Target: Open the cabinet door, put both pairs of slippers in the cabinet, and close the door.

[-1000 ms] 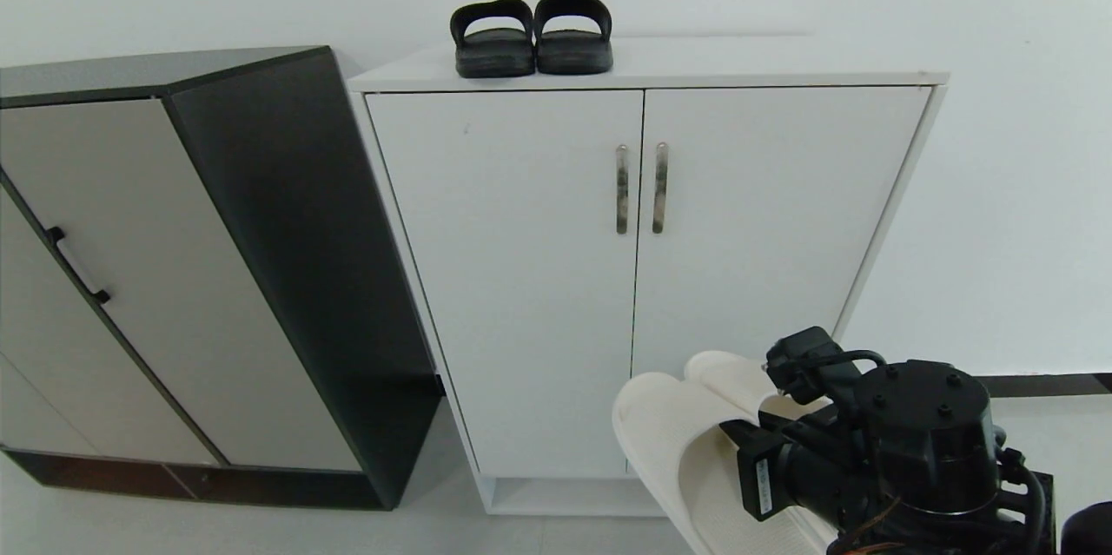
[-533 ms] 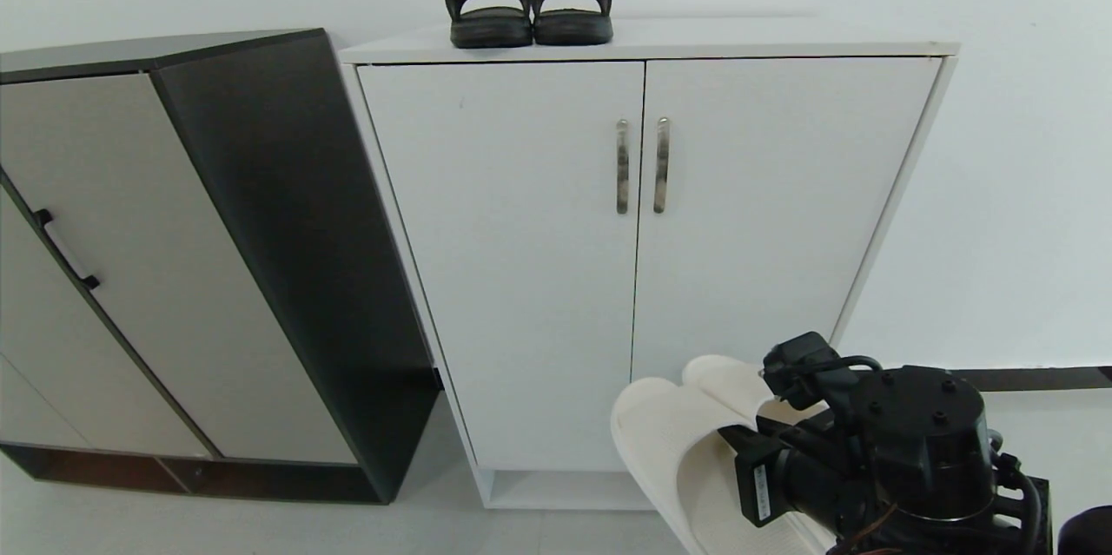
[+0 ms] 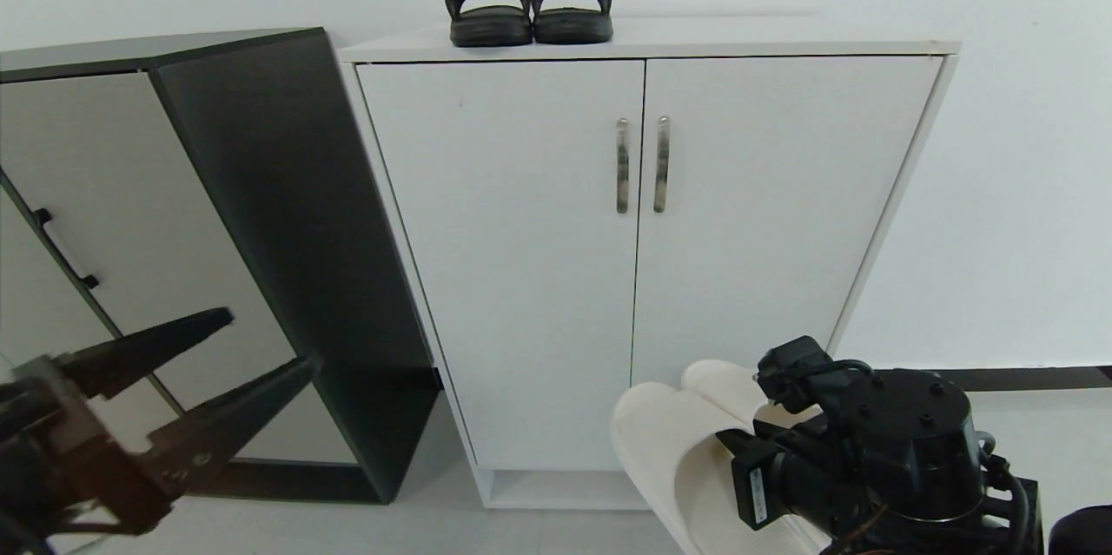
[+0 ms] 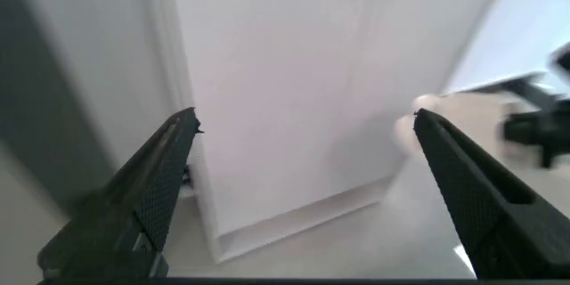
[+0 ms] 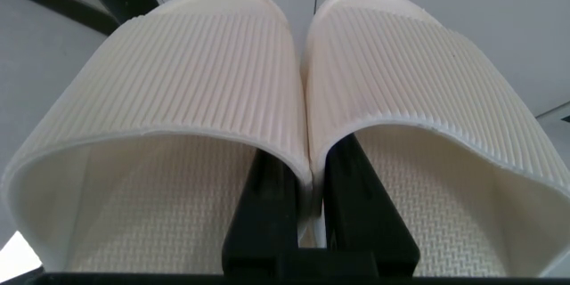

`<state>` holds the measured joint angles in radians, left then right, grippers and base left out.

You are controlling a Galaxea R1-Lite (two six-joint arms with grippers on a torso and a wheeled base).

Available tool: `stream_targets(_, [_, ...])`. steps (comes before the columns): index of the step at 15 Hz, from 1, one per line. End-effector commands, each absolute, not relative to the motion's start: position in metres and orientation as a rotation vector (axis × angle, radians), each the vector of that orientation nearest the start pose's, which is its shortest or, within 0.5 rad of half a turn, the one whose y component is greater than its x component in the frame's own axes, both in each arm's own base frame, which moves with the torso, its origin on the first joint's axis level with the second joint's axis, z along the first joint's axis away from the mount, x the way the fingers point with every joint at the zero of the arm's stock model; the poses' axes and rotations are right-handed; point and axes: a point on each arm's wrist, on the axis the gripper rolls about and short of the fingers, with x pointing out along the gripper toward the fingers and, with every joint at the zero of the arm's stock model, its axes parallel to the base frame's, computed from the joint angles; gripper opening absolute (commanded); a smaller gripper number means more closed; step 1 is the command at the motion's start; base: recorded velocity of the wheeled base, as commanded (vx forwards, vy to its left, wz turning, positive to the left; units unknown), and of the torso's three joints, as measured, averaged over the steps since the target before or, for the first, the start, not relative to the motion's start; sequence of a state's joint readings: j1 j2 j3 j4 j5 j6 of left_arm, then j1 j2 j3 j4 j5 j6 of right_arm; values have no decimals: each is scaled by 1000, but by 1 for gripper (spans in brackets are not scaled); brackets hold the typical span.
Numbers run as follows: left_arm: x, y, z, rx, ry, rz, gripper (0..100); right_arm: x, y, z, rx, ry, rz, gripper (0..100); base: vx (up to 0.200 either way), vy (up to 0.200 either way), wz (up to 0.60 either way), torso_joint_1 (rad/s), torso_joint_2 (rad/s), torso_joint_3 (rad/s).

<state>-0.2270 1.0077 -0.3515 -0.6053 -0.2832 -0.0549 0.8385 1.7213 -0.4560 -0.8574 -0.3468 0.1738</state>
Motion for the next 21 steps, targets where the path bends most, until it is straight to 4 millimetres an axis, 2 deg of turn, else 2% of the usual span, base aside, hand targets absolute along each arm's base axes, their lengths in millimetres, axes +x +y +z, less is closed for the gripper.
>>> stream_targets(1, [163, -65, 204, -63, 145, -624, 100, 182, 191, 109, -71, 391, 451, 0, 0, 0, 0, 0, 0, 0])
stream_targets(2, [178, -79, 210, -71, 153, -664, 100, 182, 192, 108, -88, 388, 441, 0, 0, 0, 0, 0, 0, 0])
stream_targets(5, [202, -109, 219, -84, 161, -745, 100, 184, 193, 106, -91, 373, 440, 0, 0, 0, 0, 0, 0, 0])
stream_targets(6, [218, -125, 222, -81, 151, -771, 100, 184, 192, 105, -87, 368, 436, 0, 0, 0, 0, 0, 0, 0])
stream_targets(9, [248, -165, 226, -80, 102, -786, 100, 185, 192, 104, -89, 371, 434, 0, 0, 0, 0, 0, 0, 0])
stream_targets(11, [257, -188, 234, -88, 71, -825, 100, 185, 192, 103, -91, 375, 435, 0, 0, 0, 0, 0, 0, 0])
stream_targets(12, [258, -191, 236, -91, 64, -834, 100, 185, 192, 103, -91, 375, 435, 0, 0, 0, 0, 0, 0, 0])
stream_targets(14, [276, -209, 257, -107, 9, -899, 100, 184, 191, 102, -91, 378, 436, 0, 0, 0, 0, 0, 0, 0])
stream_targets(15, [284, -217, 266, -124, 34, -935, 100, 184, 191, 102, -92, 379, 436, 0, 0, 0, 0, 0, 0, 0])
stream_targets(17, [289, -221, 276, -164, 85, -1076, 100, 184, 191, 102, -90, 378, 436, 0, 0, 0, 0, 0, 0, 0])
stream_targets(21, [316, -242, 274, -184, 92, -1104, 100, 184, 191, 102, -89, 379, 437, 0, 0, 0, 0, 0, 0, 0])
